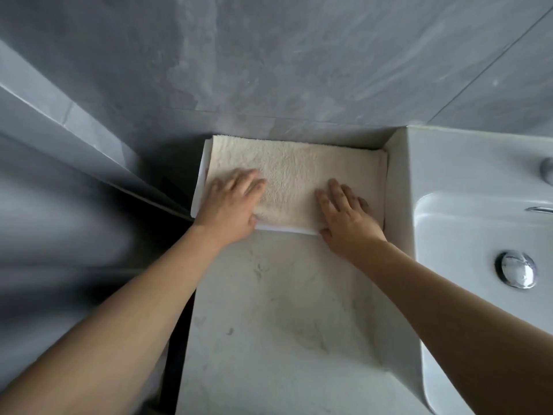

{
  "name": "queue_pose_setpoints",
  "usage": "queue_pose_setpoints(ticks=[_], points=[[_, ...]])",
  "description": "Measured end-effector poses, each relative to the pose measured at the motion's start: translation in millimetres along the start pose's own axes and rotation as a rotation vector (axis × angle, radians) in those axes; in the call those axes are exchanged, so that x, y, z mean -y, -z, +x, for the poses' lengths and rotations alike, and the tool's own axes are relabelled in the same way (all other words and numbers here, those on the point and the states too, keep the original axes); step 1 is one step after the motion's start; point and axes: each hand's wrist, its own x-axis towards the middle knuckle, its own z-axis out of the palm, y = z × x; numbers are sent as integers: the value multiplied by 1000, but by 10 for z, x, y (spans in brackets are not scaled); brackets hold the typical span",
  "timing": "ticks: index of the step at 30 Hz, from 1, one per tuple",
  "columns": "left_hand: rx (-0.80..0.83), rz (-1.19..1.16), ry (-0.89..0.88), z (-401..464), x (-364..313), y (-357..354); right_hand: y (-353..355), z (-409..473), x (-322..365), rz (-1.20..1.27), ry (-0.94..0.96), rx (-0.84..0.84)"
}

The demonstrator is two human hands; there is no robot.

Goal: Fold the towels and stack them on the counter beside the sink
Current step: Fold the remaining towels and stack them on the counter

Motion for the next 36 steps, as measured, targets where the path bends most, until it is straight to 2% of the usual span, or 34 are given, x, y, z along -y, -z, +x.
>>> queue_pose_setpoints(ticks=[3,5,8,10,13,18,20,22,24,27,32,36], points=[[-127,-96,6,53,88,20,28,14,-52,30,33,-66],[-65,-49,38,75,85,46,42,24,-76,44,37,-100],[42,34,62,65,67,15,-9,37,-18,-40,7,-36],[-20,24,74,59,41,-7,-77,40,27,-87,-21,-13],[-90,-2,153,116,-25,-9,-94,47,-18,-28,-59,-73],[25,-89,155,116,10,-30,-76,112,-67,208,-160,-261],[-33,-121,163,59,14,13,-66,134,-20,374,-180,-305],[-144,-258,224,10,-76,128,68,112,28,622,-239,-395],[-286,-491,369,-36,-272,334,290,43,55,835,-322,-487],[-433,-713,560,-136,-574,693,579,-160,71,963,-303,-612],[-460,-887,668,-446,-942,1005,724,-648,64,1171,-260,-692],[-449,-994,709,-782,-1320,1080,674,-1135,109,1342,-303,-654]])
